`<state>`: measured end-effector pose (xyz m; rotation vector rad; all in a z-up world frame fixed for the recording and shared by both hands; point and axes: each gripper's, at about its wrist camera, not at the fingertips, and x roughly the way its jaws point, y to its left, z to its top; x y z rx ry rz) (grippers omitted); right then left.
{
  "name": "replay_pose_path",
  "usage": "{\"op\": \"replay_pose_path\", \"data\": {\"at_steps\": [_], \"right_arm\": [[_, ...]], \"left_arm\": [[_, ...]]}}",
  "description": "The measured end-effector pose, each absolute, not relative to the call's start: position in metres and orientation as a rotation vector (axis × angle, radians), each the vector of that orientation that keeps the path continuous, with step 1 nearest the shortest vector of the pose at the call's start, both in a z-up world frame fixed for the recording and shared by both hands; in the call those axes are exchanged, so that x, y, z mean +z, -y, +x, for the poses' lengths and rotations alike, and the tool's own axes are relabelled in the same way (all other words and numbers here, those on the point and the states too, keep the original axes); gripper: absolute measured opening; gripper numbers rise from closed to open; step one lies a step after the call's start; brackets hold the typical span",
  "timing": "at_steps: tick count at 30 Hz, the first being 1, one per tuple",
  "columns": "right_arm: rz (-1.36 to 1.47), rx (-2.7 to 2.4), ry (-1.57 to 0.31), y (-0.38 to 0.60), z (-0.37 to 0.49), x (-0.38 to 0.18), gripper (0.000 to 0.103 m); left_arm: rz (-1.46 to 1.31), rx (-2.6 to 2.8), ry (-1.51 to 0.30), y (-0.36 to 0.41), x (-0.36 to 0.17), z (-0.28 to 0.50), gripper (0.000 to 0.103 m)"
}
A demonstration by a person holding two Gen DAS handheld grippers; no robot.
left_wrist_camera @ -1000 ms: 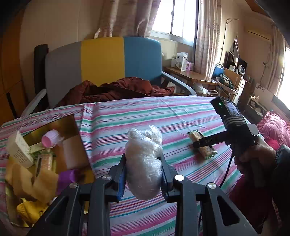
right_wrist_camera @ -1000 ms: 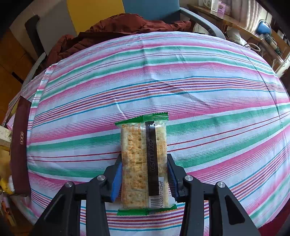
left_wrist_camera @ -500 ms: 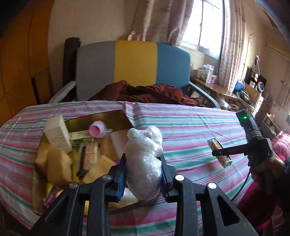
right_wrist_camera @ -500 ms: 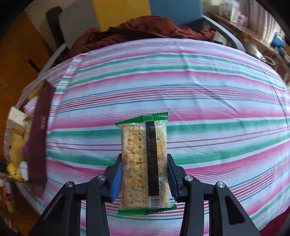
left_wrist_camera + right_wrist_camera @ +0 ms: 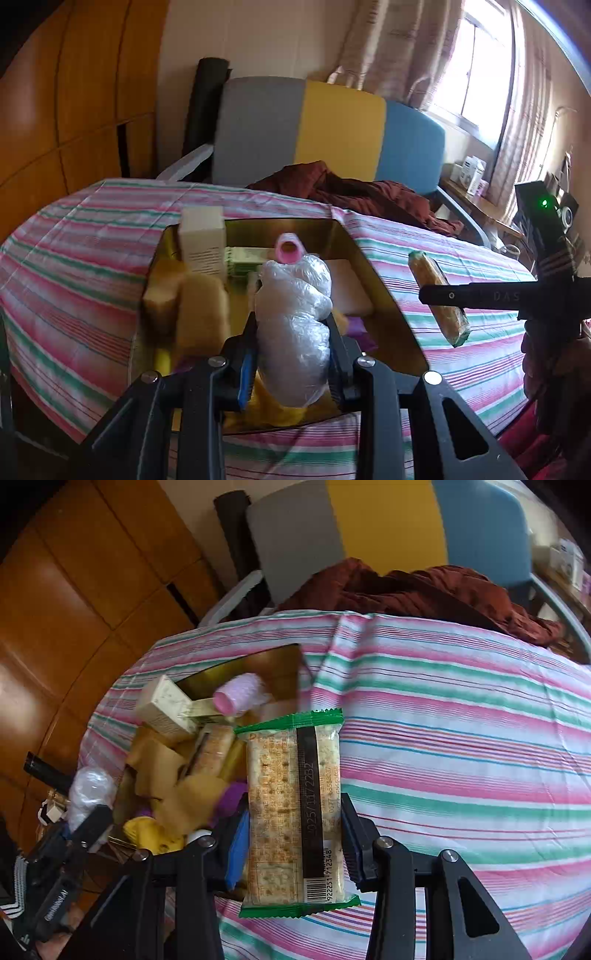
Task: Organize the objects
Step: 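Carry the white ball and cracker packet into the gold tray and release them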
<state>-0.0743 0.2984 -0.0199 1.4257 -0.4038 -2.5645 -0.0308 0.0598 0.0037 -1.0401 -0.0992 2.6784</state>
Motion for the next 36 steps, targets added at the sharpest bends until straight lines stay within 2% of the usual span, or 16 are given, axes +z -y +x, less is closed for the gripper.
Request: {"op": "replay_pose_path", "data": {"at_steps": [11, 14, 17, 18, 21, 32, 35, 36], "right_arm": [[1.409, -2.500, 0.391, -0.245, -0.107, -0.017, 0.044], [1.410, -2.491, 0.423, -0.239, -0.118, -0.019, 0.044], [1.401, -2.507, 0.443, -0.234, -0.130, -0.021, 0.048], [1.405, -2.510, 0.442, -0.233, -0.133, -0.023, 0.048], [1.406, -2.510, 0.469, -0.231, -0.136, -0.027, 0.049], [1.376, -2.547, 0.405, -0.222, -0.110, -0.028, 0.050], [1.344, -2.603, 0.330, -0.217, -0.100, -0.025, 0.056], [1.330, -2.624, 0.307, -0.215, -0.095, -0.024, 0.061]], "left_arm": [[-1.126, 2.601, 0.396, -0.001, -0.005, -0.073, 0.031], [-1.101, 2.570, 0.388, -0.011, -0.001, -0.086, 0.031], [-1.122, 2.547, 0.343, -0.028, -0.005, -0.104, 0.037], [-1.157, 2.550, 0.342, -0.033, -0.009, -0.111, 0.042], [-1.219, 2.557, 0.349, -0.040, -0.020, -0.122, 0.047], [-1.202, 2.692, 0.214, -0.038, -0.021, -0.093, 0.047], [-1.176, 2.756, 0.189, -0.035, -0.014, -0.081, 0.047], [-1.166, 2.793, 0.183, -0.032, -0.011, -0.076, 0.048]]}}
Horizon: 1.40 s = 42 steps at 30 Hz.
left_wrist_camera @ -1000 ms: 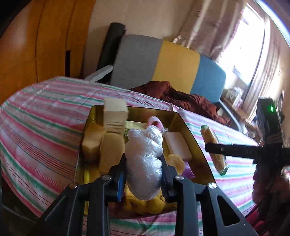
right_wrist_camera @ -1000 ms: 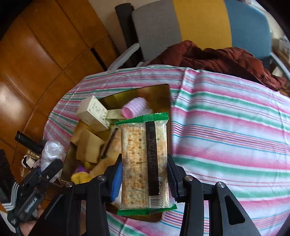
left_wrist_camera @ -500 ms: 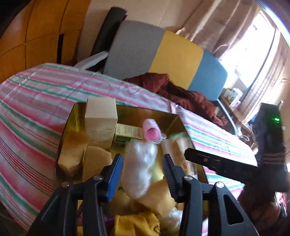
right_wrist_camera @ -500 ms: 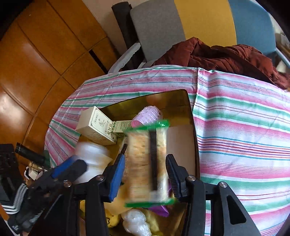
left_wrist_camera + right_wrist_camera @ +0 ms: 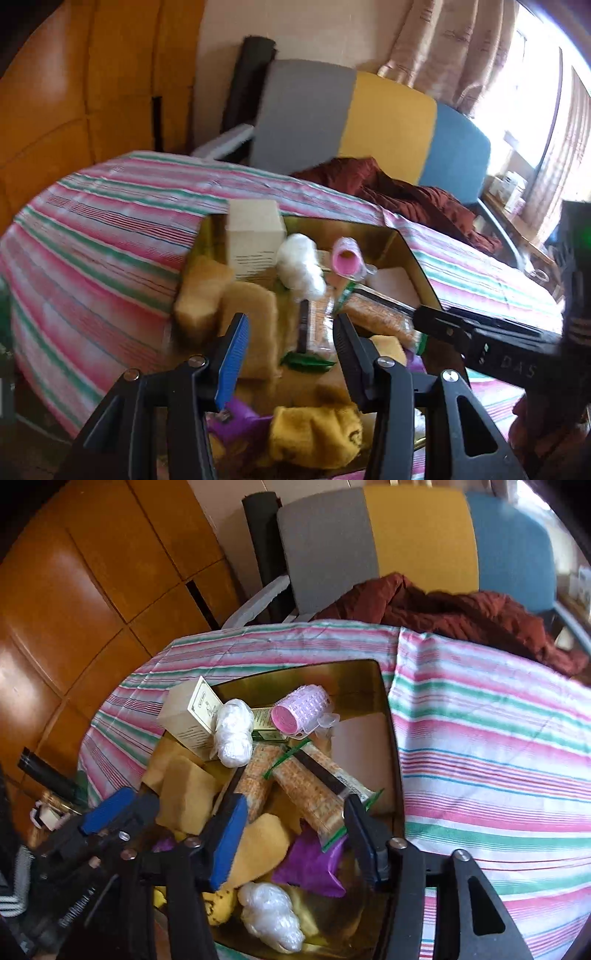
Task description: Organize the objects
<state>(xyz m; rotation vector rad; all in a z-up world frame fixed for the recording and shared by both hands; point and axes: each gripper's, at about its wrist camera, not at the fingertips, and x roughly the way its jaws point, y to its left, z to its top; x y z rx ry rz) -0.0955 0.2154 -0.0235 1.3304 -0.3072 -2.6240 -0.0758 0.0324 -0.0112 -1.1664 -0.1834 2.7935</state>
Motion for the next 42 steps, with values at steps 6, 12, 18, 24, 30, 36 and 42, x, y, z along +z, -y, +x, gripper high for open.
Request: {"op": "replay_pose_path", "data": {"at_steps": [6, 12, 18, 24, 30, 36, 42], "right_arm": [[1.248, -2.719, 0.209, -0.209, -0.070, -0.015, 0.070], [1.193, -2.778, 0.177, -0.206, -0.048, -0.010, 0.072], [1.185, -2.797, 0.198, -0.209, -0.032, -0.012, 0.075], [1.194, -2.777, 0.186, -0.203, -0.021, -0.017, 0.075], [1.166, -2.766, 0.146, -0.193, -0.009, -0.016, 0.077], [1.152, -2.762, 0.118, -0.186, -0.005, -0.019, 0.079], [1.139, -2.776, 0.104, -0.184, -0.005, -0.019, 0.079]], "left_arm": [[-1.146, 2.875, 0.141, -0.028, 0.000, -0.058, 0.049], [-1.123, 2.935, 0.064, -0.031, 0.011, -0.041, 0.050], [-1.082, 2.963, 0.149, -0.028, 0.022, -0.024, 0.065], [-1.020, 3.013, 0.056, -0.031, 0.033, -0.009, 0.067], [-1.066, 2.997, 0.062, -0.028, 0.030, -0.008, 0.067], [-1.039, 3.013, 0.018, -0.027, 0.025, -0.003, 0.064], [-1.027, 3.006, 0.017, -0.028, 0.023, -0.004, 0.062]]}}
